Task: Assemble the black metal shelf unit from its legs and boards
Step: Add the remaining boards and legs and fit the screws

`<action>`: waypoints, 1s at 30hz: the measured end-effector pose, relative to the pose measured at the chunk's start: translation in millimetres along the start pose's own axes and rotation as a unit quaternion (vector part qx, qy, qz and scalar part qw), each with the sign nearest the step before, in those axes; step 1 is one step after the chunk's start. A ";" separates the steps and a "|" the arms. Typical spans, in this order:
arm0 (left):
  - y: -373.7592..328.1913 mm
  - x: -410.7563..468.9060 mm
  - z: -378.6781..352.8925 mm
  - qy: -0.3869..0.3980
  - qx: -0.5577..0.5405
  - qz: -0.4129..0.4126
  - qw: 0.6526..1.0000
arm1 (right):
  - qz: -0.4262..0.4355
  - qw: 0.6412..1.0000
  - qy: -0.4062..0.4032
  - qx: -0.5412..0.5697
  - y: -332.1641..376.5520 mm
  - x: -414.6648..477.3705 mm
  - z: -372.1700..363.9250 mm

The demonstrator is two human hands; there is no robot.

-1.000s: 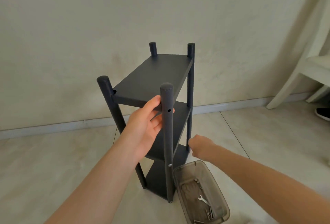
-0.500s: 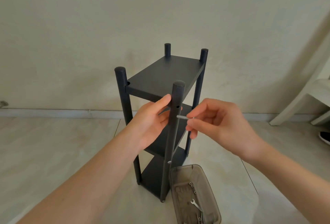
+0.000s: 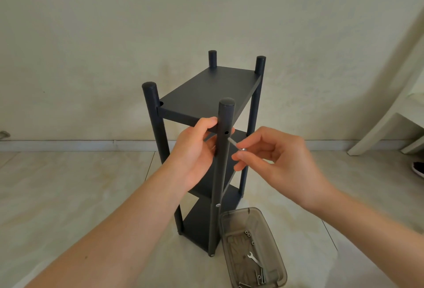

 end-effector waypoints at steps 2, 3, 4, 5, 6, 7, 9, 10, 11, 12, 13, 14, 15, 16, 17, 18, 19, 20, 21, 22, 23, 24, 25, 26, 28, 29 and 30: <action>0.0 -0.5 -1.5 -0.012 0.018 -0.009 1.000 | -0.004 1.000 -0.012 0.002 -1.0 1.6 -0.7; 0.4 -0.5 -2.2 -0.016 0.021 -0.012 1.000 | -0.004 1.000 -0.012 0.002 -1.0 2.1 -1.3; 0.4 -0.7 -2.5 -0.022 0.021 -0.015 0.999 | -0.002 1.000 -0.009 0.001 -0.8 2.2 -2.5; 0.8 -0.7 -2.9 -0.027 0.023 -0.017 0.999 | 0.003 1.000 -0.006 -0.002 -0.5 2.0 -3.7; 1.5 -0.6 -3.2 -0.030 0.024 -0.018 0.999 | 0.008 1.000 -0.006 -0.005 0.0 1.9 -5.3; 2.2 -0.6 -3.4 -0.032 0.024 -0.017 0.999 | 0.012 1.000 -0.007 -0.008 0.6 1.7 -7.0; 3.5 -1.1 -3.8 -0.030 0.025 -0.015 0.999 | 0.017 1.000 -0.013 -0.015 1.8 1.7 -10.1; 3.8 -1.5 -4.1 -0.026 0.025 -0.013 0.999 | 0.022 0.999 -0.016 -0.019 2.5 1.6 -10.9; 3.9 -2.0 -4.4 -0.023 0.024 -0.013 0.999 | 0.027 0.999 -0.020 -0.022 3.3 1.4 -11.5; 3.8 -2.4 -4.6 -0.021 0.023 -0.011 0.999 | 0.030 0.999 -0.022 -0.026 4.2 0.9 -11.7; 3.7 -2.4 -4.5 -0.021 0.022 -0.010 0.999 | 0.029 0.999 -0.024 -0.026 5.2 0.6 -11.6; 3.3 -2.5 -4.2 -0.021 0.021 -0.010 1.000 | 0.026 0.999 -0.026 -0.024 5.9 0.4 -11.5; 2.9 -2.3 -4.0 -0.021 0.022 -0.010 0.999 | 0.023 0.999 -0.028 -0.022 6.6 0.4 -11.4; 2.6 -2.5 -3.6 -0.021 0.022 -0.010 0.999 | 0.023 0.999 -0.030 -0.022 7.4 0.5 -11.7; 2.6 -2.4 -2.7 -0.021 0.022 -0.011 0.999 | 0.024 0.999 -0.032 -0.024 8.2 0.6 -12.3; 2.3 -2.9 -2.2 -0.021 0.022 -0.012 0.999 | 0.026 0.999 -0.035 -0.025 8.8 0.4 -12.9; 1.7 -3.5 -2.0 -0.020 0.021 -0.012 1.000 | 0.025 0.999 -0.038 -0.024 8.9 0.1 -13.2; 1.0 -4.6 -2.0 -0.021 0.020 -0.012 1.000 | 0.024 0.999 -0.040 -0.024 8.6 -0.3 -13.4; 0.4 -5.3 -2.0 -0.022 0.020 -0.013 0.999 | 0.023 0.999 -0.042 -0.025 8.2 -0.7 -13.3; -0.3 -6.2 -2.2 -0.024 0.020 -0.013 0.999 | 0.023 0.998 -0.044 -0.026 7.9 -0.6 -12.8; -1.0 -7.0 -2.7 -0.026 0.021 -0.012 0.999 | 0.024 0.998 -0.046 -0.026 7.8 -0.4 -11.7; -1.4 -7.7 -2.9 -0.028 0.021 -0.012 0.999 | 0.025 0.998 -0.049 -0.024 7.8 0.2 -10.1; -1.9 -7.9 -3.2 -0.027 0.019 -0.014 0.999 | 0.025 0.998 -0.052 -0.019 7.7 0.8 -8.5; -2.4 -8.4 -3.1 -0.026 0.018 -0.016 0.999 | 0.025 0.998 -0.053 -0.013 7.4 1.4 -7.2; -3.2 -9.5 -3.7 -0.026 0.020 -0.016 0.999 | 0.024 0.998 -0.049 -0.016 6.2 2.0 -7.2; -3.2 -9.7 -4.0 -0.026 0.022 -0.014 0.999 | 0.023 0.998 -0.044 -0.026 5.6 2.3 -8.5; -3.2 -9.9 -4.4 -0.027 0.023 -0.012 0.999 | 0.022 0.998 -0.041 -0.033 5.2 2.5 -9.8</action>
Point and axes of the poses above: each hand's wrist, its own x-axis towards the middle knuckle, its own z-axis out of the back of the hand, y = z × x, the point moved 4 cm from there along x, towards the middle knuckle, and after that the axes turned 8 degrees about -y, right-handed, at the moved point
